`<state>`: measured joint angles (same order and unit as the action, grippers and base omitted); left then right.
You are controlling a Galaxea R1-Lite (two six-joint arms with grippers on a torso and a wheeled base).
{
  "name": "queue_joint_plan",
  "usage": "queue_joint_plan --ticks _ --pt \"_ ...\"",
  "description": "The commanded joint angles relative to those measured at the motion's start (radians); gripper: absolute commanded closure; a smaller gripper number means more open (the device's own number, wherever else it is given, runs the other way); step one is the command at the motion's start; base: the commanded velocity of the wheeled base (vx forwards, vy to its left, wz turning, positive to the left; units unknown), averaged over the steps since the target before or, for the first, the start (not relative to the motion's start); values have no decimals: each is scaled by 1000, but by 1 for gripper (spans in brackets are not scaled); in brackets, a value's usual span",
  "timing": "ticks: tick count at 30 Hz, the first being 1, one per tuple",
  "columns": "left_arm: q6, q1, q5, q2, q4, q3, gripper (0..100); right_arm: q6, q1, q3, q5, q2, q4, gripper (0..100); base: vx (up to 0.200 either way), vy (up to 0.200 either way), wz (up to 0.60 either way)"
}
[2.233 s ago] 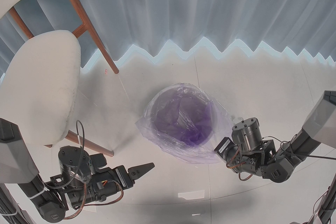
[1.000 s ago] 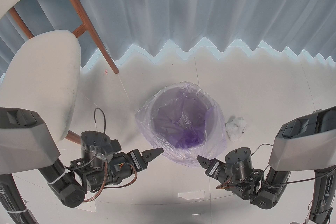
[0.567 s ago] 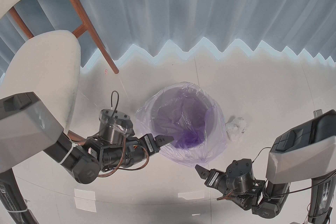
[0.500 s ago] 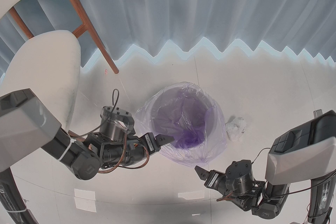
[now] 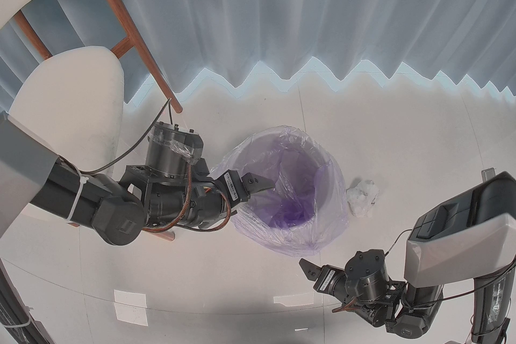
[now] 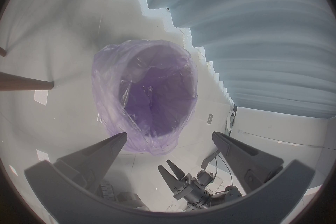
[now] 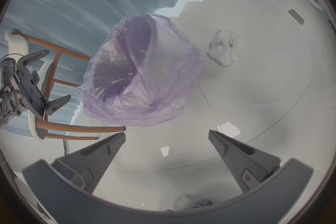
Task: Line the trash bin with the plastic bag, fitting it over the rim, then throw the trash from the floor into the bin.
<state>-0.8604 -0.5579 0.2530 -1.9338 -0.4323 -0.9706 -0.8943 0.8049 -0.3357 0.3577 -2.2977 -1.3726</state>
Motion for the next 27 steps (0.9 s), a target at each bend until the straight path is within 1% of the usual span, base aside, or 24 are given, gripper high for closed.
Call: queue_joint_plan --ticks 1,6,10,13,17,19,27 --pt "0 -8 -3 -33 -2 -2 0 -2 0 1 0 -2 0 0 0 0 0" --pt "1 -13 -11 -77 -6 6 0 -2 -1 1 1 0 0 0 0 0 0" --pt "0 0 -8 -99 -8 0 0 0 -1 3 3 1 0 0 0 0 0" --pt "3 26 -3 -125 -9 1 0 0 -4 3 9 4 0 0 0 0 0" --pt "1 35 -3 -140 -8 12 0 0 -4 4 10 4 0 0 0 0 0" --pt "1 46 -3 -162 -9 20 0 0 -4 4 23 3 0 0 0 0 0" --pt "-2 62 -9 -185 -89 21 0 0 -4 9 26 1 0 0 0 0 0"
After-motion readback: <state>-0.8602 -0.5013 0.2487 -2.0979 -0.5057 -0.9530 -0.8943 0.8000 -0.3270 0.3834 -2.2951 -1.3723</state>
